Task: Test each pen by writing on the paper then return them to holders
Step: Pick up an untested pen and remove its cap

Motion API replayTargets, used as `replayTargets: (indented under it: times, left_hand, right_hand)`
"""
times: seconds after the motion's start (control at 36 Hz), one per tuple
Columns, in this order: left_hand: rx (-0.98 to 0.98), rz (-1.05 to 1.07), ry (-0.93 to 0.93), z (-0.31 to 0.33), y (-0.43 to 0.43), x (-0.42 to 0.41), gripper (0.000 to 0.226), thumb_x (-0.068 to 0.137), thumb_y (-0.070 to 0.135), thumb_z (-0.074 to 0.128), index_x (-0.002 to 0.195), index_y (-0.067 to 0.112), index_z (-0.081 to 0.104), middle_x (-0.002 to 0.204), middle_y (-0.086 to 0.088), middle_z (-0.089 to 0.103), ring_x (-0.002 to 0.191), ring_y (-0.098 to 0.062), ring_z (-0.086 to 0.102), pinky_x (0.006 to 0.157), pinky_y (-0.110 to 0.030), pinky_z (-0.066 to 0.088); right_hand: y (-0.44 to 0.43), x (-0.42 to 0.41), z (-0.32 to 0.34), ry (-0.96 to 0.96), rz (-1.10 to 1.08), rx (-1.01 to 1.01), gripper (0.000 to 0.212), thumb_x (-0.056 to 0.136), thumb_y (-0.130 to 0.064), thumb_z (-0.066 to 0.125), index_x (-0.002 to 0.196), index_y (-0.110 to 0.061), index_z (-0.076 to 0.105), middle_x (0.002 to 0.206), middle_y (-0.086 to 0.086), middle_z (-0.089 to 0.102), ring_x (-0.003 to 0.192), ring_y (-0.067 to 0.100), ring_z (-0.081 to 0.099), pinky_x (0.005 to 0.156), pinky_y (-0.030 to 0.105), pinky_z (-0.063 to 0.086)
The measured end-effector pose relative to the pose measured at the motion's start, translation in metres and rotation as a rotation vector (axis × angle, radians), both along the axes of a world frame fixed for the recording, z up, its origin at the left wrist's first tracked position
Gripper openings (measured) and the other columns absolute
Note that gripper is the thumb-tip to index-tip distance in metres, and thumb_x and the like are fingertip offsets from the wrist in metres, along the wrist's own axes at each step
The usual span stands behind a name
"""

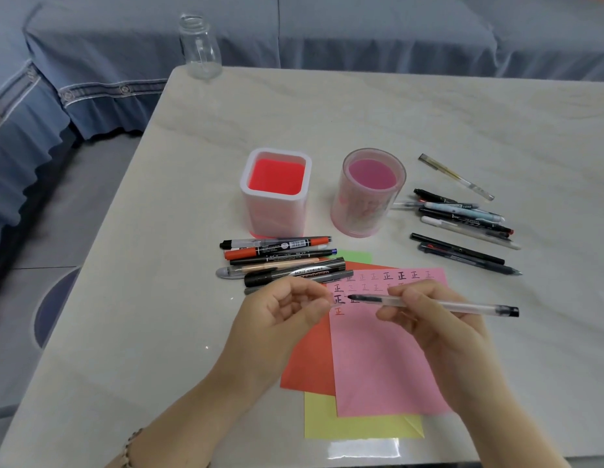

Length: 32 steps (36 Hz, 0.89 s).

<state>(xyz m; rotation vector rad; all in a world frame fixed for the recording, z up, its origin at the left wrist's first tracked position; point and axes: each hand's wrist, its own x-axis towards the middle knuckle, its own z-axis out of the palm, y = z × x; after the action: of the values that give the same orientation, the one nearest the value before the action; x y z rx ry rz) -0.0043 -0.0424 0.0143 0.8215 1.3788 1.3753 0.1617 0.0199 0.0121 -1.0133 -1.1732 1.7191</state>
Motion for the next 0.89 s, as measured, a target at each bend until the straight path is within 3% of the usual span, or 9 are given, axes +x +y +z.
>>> replayTargets:
  times: [0.19, 0.33, 0.5, 0.72, 0.89]
  left_hand:
    - [-0.017, -0.038, 0.009, 0.003, 0.000, 0.005, 0.012, 0.076, 0.002, 0.067, 0.078, 0.014, 0.068, 0.067, 0.009, 0.067, 0.066, 0.001, 0.059, 0.060, -0.009, 0.043]
    - [-0.031, -0.073, 0.039, 0.005, 0.002, 0.008, 0.015, 0.077, -0.002, 0.066, 0.079, 0.013, 0.069, 0.060, 0.001, 0.063, 0.054, -0.004, 0.058, 0.054, -0.013, 0.044]
    - [-0.064, -0.143, 0.081, 0.012, 0.006, 0.006, 0.021, 0.080, -0.007, 0.063, 0.077, 0.014, 0.068, 0.051, 0.002, 0.062, 0.046, -0.005, 0.056, 0.050, -0.015, 0.045]
    - [-0.175, -0.229, -0.097, 0.020, 0.019, -0.001, 0.016, 0.083, -0.004, 0.060, 0.077, 0.008, 0.068, 0.057, -0.003, 0.063, 0.045, -0.007, 0.054, 0.046, -0.018, 0.045]
    - [-0.066, -0.040, -0.094, 0.023, 0.024, -0.007, 0.015, 0.082, -0.007, 0.060, 0.079, 0.007, 0.066, 0.062, -0.007, 0.068, 0.055, -0.012, 0.065, 0.052, -0.017, 0.050]
  right_hand:
    - [-0.002, 0.002, 0.000, -0.037, 0.030, 0.025, 0.050, 0.046, -0.060, 0.079, 0.069, -0.016, 0.072, 0.066, 0.013, 0.069, 0.069, 0.020, 0.068, 0.069, 0.023, 0.053]
    - [-0.005, -0.002, -0.002, -0.065, 0.056, 0.039, 0.052, 0.046, -0.064, 0.078, 0.070, -0.019, 0.073, 0.065, 0.009, 0.070, 0.067, 0.019, 0.067, 0.069, 0.025, 0.054]
    - [-0.004, 0.000, 0.001, -0.063, 0.096, 0.097, 0.049, 0.050, -0.064, 0.076, 0.071, -0.020, 0.073, 0.065, 0.012, 0.070, 0.065, 0.013, 0.062, 0.061, 0.017, 0.046]
    - [0.003, -0.004, 0.010, -0.095, 0.121, 0.256, 0.036, 0.065, -0.058, 0.070, 0.072, -0.023, 0.070, 0.064, 0.006, 0.071, 0.071, 0.017, 0.067, 0.071, 0.018, 0.049]
    - [0.001, -0.025, 0.003, -0.003, 0.053, 0.188, 0.042, 0.064, -0.059, 0.071, 0.076, -0.019, 0.070, 0.067, 0.005, 0.071, 0.070, 0.010, 0.065, 0.067, 0.014, 0.046]
